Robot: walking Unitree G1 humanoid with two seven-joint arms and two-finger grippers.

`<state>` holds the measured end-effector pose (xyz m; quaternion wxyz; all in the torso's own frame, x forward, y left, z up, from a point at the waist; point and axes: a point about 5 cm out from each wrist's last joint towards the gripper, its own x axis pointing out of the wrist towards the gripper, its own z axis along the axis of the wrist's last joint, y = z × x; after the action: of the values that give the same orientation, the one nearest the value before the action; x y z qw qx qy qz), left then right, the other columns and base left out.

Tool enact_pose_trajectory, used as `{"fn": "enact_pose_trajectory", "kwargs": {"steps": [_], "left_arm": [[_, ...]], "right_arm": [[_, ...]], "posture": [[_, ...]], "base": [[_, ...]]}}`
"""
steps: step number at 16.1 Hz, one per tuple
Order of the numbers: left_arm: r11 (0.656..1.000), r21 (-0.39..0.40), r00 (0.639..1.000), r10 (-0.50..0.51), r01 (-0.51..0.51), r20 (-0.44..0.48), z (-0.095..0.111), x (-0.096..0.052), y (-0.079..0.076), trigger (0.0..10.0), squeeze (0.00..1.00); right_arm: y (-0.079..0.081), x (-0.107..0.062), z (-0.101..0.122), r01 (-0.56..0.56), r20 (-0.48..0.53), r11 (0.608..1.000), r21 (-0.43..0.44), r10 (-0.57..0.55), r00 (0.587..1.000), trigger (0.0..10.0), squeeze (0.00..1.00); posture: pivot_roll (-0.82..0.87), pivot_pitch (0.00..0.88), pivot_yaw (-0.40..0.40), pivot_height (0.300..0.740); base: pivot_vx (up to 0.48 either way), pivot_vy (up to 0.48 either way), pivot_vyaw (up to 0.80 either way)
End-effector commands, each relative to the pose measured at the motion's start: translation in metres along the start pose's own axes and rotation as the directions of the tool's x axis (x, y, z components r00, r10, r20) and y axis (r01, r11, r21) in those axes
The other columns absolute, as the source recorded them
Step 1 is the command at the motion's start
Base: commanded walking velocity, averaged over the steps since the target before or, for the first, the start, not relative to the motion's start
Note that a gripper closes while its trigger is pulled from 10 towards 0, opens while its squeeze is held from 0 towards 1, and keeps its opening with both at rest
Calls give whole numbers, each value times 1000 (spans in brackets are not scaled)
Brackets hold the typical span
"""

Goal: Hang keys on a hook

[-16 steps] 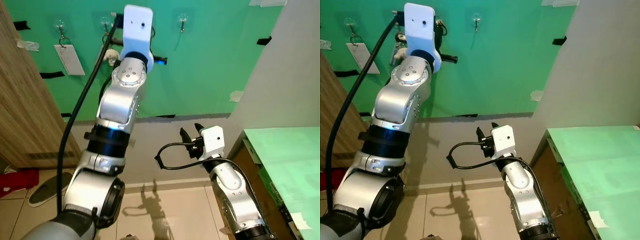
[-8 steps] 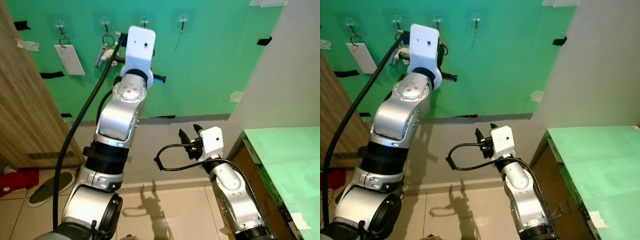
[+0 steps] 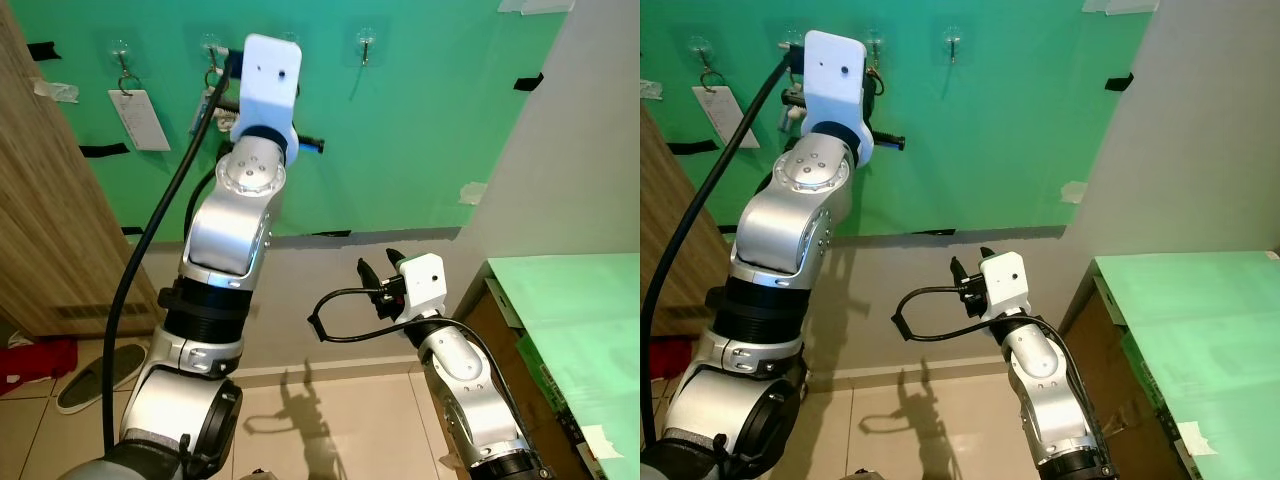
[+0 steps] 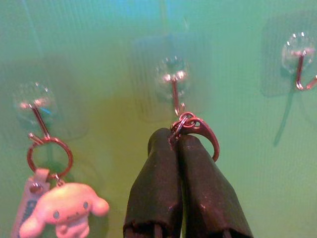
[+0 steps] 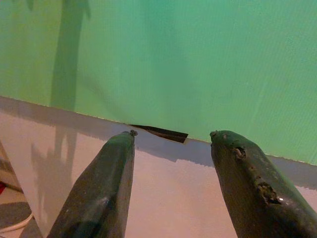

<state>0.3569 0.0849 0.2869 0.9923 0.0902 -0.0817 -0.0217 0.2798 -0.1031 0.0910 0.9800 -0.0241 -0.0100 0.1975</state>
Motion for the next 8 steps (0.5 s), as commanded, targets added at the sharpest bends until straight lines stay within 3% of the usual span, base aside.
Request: {"fn": "enact_pose_trajectory", "kwargs": {"steps": [1, 8], "left_arm": [[1000, 11, 999, 18, -18, 34, 9, 1, 1, 10000, 0], [996, 63, 996, 59, -63, 62, 8, 14, 9, 10000, 0]], "right_arm": [[0, -1, -1, -3, -14, 1000, -9, 2, 1000, 10000, 0], [0, 0, 2, -16, 1, 1000, -12, 16, 1000, 10000, 0]], "posture": [[48, 0, 12, 740], [46, 0, 14, 740]], "base": [[0, 0, 0], [0, 0, 0]]}}
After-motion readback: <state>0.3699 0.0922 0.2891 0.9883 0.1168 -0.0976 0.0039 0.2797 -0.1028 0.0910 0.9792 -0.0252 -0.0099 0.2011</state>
